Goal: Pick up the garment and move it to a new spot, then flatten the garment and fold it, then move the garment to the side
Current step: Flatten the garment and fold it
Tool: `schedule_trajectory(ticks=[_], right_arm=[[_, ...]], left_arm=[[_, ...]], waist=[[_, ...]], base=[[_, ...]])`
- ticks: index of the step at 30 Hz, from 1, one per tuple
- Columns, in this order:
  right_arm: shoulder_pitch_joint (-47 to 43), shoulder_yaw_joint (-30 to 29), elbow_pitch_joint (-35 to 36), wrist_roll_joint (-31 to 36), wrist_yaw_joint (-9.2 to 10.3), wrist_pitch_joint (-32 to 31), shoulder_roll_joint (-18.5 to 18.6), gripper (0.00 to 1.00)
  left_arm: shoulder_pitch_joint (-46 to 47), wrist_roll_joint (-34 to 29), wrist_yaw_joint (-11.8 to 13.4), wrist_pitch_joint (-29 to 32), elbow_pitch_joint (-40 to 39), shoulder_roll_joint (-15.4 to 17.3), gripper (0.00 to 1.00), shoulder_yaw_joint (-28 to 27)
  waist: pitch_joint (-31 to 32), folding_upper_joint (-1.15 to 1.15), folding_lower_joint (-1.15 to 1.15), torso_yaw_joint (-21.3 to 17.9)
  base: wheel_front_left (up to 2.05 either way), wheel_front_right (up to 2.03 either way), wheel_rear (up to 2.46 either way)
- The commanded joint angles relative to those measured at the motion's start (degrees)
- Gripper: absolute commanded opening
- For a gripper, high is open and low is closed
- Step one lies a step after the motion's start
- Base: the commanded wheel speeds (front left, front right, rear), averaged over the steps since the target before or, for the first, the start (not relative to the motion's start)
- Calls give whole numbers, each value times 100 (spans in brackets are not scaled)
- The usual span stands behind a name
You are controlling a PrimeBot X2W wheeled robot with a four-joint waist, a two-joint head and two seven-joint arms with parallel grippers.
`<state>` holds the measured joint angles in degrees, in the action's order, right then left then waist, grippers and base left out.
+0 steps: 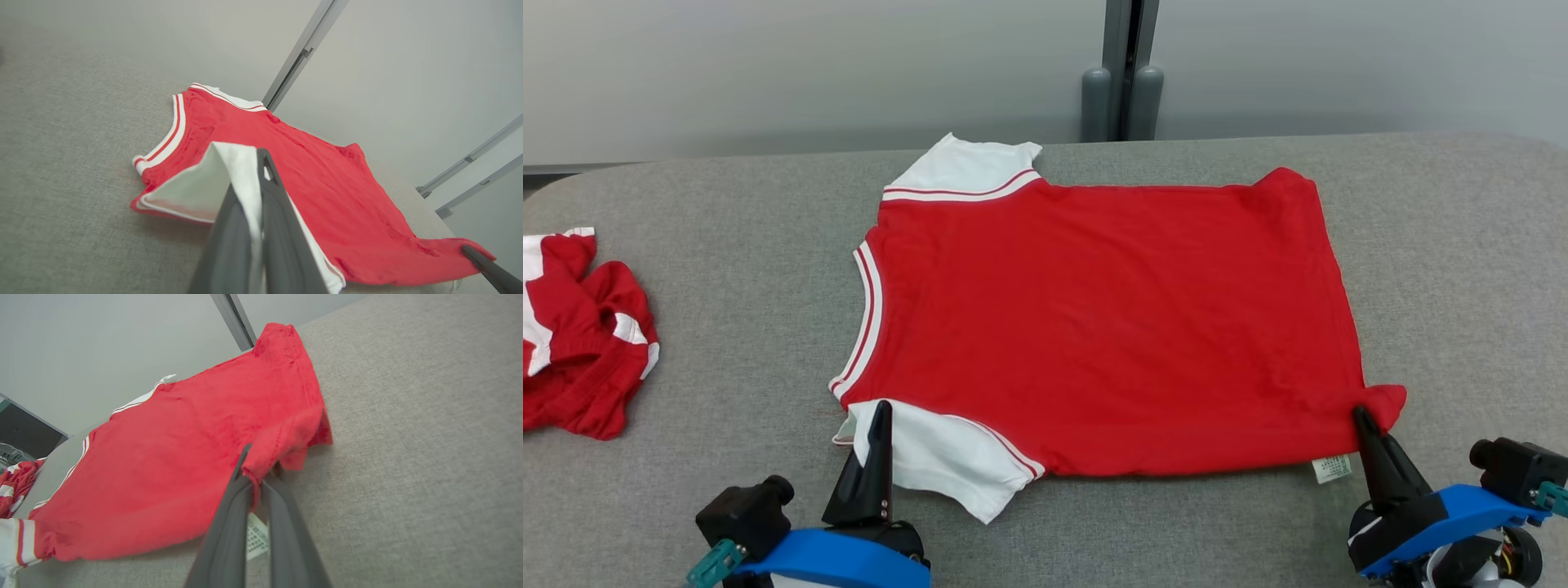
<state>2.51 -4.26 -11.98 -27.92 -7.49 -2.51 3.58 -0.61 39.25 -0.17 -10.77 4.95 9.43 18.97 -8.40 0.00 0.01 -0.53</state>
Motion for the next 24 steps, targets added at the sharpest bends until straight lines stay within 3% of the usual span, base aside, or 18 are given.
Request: schedule_trajectory(ticks=[1,24], right_arm=[[105,-35,-16,-2,-1,-26,-18,0],[1174,-46,-617,98,-1,-294,-19,0]], left_arm=[[172,-65,-59,-10,45,44,0,-2],[1870,-134,-398,29,1340,201,0,-5]], waist=[[-33,0,-1,6],[-633,0,-1,-122]], base=[[0,0,0],[0,0,0]])
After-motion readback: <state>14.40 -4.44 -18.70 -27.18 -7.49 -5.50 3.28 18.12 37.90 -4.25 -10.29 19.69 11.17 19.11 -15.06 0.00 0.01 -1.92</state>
